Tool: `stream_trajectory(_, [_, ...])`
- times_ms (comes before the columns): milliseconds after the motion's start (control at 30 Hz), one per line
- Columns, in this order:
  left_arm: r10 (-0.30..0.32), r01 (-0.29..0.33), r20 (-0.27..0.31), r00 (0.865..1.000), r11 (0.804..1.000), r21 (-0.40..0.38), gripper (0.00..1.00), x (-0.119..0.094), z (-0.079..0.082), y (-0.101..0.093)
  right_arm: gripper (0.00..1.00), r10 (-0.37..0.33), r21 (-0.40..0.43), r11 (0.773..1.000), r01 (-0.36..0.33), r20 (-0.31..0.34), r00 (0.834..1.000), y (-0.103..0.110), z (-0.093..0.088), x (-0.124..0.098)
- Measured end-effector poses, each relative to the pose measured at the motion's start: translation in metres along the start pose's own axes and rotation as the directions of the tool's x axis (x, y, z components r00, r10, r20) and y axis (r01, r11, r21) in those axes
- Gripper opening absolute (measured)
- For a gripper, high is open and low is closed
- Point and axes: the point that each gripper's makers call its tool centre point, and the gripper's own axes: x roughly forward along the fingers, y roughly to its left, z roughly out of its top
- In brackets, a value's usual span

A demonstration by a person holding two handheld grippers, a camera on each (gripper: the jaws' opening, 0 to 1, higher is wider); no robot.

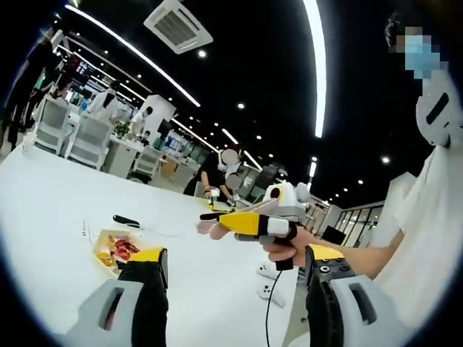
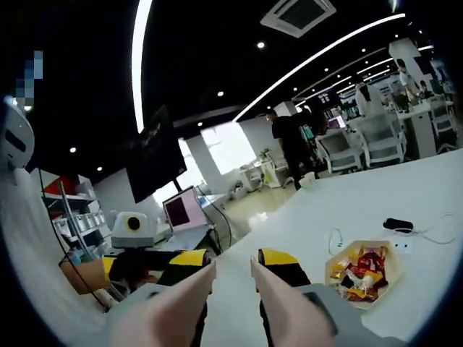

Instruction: Place the target food into the container with the food tongs after gripping and lifting it, then release it inside without dropping or visibly crushing the food.

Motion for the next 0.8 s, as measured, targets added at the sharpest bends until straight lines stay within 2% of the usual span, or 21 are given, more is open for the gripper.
stream_trajectory(133, [-0.014,0.015,-0.018,1.000,0.999,0.030,0.76,0.001,-0.001,-0.002,0.27,0.054,0.027,0.998,-0.054,0.022,0.998,0.013,0.002,-0.003])
stream_trajectory(300, [-0.049,0.049,-0.004,0.999,0.999,0.005,0.72,0.002,0.003,-0.004,0.27,0.121,0.071,0.990,-0.123,0.028,0.992,0.025,-0.002,-0.006])
stream_trajectory(433, [-0.071,0.071,-0.004,0.997,0.997,0.012,0.68,0.003,0.003,-0.006,0.27,0.172,0.154,0.970,-0.186,0.100,0.980,0.031,0.008,-0.010])
stream_trajectory(533, [-0.091,0.091,-0.002,0.996,0.996,-0.020,0.67,0.005,0.003,-0.008,0.27,0.209,0.176,0.957,-0.231,0.139,0.968,0.037,0.016,-0.015])
stream_trajectory(733, [-0.148,0.151,0.051,0.988,0.986,-0.069,0.65,0.008,0.014,-0.018,0.27,0.284,0.194,0.931,-0.310,0.151,0.947,0.057,0.017,-0.015])
stream_trajectory(800, [-0.169,0.179,0.095,0.981,0.978,-0.105,0.65,0.009,0.021,-0.021,0.27,0.312,0.212,0.915,-0.343,0.168,0.935,0.064,0.018,-0.015])
